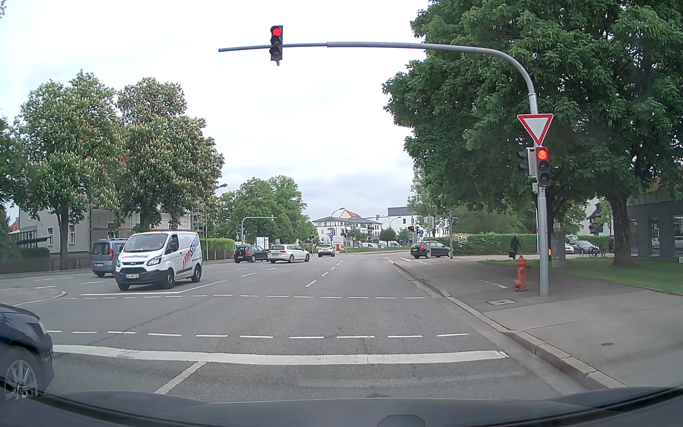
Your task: Follow the waypoints while adhering to traffic rules and regulations
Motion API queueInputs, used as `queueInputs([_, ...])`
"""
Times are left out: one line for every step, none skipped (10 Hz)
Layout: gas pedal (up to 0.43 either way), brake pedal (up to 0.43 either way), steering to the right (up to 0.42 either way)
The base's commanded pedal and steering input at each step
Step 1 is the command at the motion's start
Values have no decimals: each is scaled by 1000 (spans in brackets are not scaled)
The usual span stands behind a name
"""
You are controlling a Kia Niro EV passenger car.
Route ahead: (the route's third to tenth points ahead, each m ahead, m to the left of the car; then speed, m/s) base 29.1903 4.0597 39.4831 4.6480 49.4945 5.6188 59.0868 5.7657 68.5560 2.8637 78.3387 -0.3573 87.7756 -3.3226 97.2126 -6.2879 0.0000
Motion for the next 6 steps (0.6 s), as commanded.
queueInputs([0, 213, -28])
queueInputs([0, 213, -28])
queueInputs([0, 213, -28])
queueInputs([0, 213, -28])
queueInputs([0, 213, -28])
queueInputs([0, 213, -28])
